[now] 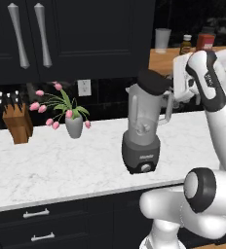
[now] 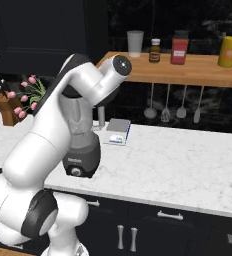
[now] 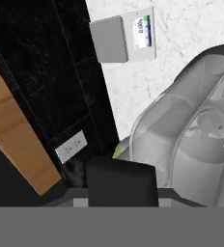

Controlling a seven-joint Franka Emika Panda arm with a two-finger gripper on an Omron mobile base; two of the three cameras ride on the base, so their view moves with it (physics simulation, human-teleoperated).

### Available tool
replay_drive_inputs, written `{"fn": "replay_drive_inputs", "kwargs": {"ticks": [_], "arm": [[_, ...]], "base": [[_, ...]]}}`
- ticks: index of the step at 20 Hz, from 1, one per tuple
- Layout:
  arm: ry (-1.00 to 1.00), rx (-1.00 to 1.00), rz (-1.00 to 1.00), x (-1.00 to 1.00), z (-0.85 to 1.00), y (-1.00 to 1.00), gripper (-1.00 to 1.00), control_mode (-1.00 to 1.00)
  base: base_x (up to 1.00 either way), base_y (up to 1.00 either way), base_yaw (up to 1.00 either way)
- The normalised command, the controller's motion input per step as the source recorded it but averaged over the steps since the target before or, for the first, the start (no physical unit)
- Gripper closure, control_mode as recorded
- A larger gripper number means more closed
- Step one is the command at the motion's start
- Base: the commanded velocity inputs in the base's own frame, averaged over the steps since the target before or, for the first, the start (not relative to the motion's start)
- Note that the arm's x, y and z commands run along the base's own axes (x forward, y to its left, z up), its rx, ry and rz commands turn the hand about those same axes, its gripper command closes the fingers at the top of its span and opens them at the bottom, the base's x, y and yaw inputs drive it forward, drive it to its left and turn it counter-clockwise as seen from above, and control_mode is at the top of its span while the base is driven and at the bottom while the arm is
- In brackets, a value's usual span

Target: Close the lid blender by securely placing the lid on top.

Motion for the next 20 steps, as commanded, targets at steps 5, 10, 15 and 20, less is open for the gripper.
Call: {"fn": "replay_drive_inputs", "kwargs": {"ticks": [5, 10, 15, 20], "arm": [[0.08, -0.07, 0.0, 0.26, -0.15, 0.11, 1.0, -1.0], [0.05, -0.02, 0.0, 0.31, -0.13, 0.09, 1.0, -1.0], [0.03, -0.02, 0.0, 0.06, -0.21, 0.29, 1.0, -1.0], [0.0, -0.06, 0.0, 0.07, -0.16, 0.37, 1.0, -1.0]], "base": [[0.0, 0.0, 0.0], [0.0, 0.0, 0.0], [0.0, 0.0, 0.0], [0.0, 0.0, 0.0]]}}
